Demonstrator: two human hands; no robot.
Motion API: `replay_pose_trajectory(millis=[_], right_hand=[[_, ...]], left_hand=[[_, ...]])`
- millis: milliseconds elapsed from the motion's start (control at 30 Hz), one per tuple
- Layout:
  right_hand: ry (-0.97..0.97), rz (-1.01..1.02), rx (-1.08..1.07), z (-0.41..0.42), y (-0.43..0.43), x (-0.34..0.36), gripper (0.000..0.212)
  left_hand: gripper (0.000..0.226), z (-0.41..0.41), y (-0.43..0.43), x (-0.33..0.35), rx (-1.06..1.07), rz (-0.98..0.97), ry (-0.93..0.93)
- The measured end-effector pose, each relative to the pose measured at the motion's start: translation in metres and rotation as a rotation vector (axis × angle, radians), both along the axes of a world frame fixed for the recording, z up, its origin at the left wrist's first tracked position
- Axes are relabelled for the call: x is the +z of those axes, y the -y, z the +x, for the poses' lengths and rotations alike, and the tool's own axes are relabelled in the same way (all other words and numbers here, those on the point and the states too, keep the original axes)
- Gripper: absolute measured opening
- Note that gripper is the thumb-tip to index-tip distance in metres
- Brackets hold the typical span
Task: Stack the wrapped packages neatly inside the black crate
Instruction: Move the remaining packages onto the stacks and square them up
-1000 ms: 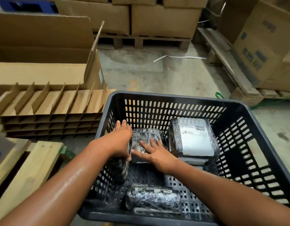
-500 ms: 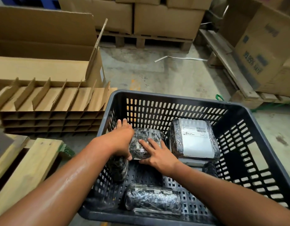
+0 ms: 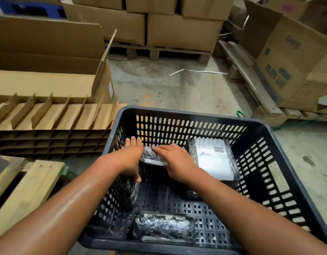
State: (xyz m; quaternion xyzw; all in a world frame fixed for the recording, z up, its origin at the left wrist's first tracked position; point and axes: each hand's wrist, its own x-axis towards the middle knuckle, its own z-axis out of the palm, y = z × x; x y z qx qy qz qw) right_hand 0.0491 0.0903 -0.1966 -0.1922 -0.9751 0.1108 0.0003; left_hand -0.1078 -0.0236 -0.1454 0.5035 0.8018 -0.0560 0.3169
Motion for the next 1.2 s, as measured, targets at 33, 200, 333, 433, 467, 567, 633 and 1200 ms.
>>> replay_pose_trajectory(millis=[33, 200, 333, 433, 467, 567, 633, 1200], right_hand=[[0.002, 0.002, -0.001, -0.001, 0.003, -0.001, 0.084], [-0.121, -0.221, -0.066, 0.000, -0.011, 0.009, 0.075], [-0.322, -0.516, -0.219, -0.002, -0.030, 0.038, 0.064], [-0.398, -0.584, -0.225, 0.006, -0.045, 0.064, 0.061], [-0.405, -0.613, -0.223, 0.010, -0.050, 0.073, 0.060], [-0.425, -0.726, -0.245, 0.030, -0.059, 0.092, 0.066], [-0.458, -0.816, -0.282, 0.047, -0.063, 0.097, 0.075], [-0.561, -0.900, -0.204, 0.085, -0.058, 0.127, 0.072]], left_hand=[[0.139, 0.001, 0.000, 0.001, 0.001, 0.004, 0.001], [0.139, 0.002, 0.003, 0.006, 0.007, 0.021, 0.023], [0.147, 0.004, 0.006, 0.009, 0.033, 0.045, 0.048], [0.152, 0.004, 0.006, 0.008, 0.042, 0.087, 0.101], [0.151, 0.002, 0.006, 0.008, 0.050, 0.122, 0.138], [0.138, -0.002, 0.004, 0.010, 0.104, 0.305, 0.218], [0.122, -0.003, -0.001, 0.011, 0.152, 0.442, 0.261], [0.089, -0.020, -0.008, 0.044, 0.265, 0.768, 1.196]])
